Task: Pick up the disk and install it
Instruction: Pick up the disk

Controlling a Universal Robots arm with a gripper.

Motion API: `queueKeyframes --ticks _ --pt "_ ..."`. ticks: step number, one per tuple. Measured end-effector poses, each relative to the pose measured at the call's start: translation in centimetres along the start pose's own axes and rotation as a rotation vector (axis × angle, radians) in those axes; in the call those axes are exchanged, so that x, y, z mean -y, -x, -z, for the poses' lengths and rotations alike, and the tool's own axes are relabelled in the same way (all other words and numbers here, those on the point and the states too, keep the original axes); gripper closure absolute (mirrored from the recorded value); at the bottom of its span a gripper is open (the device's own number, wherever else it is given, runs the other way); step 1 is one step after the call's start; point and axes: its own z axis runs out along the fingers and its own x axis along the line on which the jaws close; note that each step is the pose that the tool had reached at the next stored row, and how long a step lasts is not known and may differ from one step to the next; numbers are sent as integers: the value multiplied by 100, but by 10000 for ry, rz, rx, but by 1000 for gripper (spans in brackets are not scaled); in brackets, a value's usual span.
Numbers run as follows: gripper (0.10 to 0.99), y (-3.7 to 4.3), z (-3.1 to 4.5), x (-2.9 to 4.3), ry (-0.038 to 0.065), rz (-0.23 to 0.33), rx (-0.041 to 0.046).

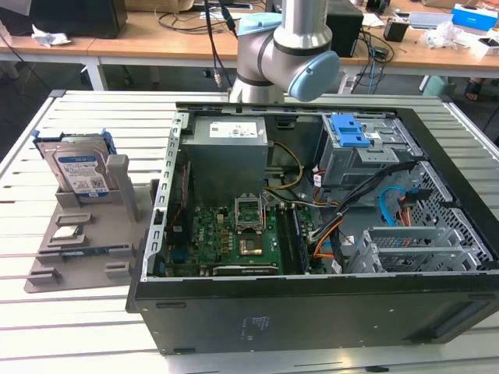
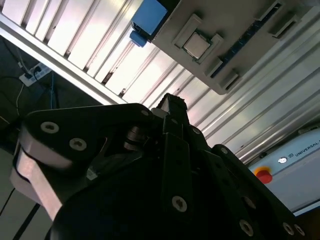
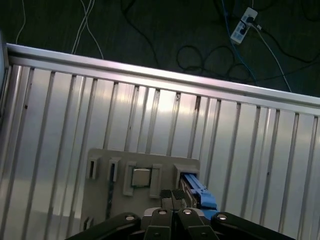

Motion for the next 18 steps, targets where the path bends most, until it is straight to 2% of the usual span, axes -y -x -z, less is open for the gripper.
queueKeyframes --ticks 2,5,15,18 --pt "980 0 0 0 4 166 -8" --pt "980 1 -1 0 6 101 -38" --pt "980 0 -7 1 -7 -1576 -64" --pt "980 0 -13 1 -17 -2454 -67"
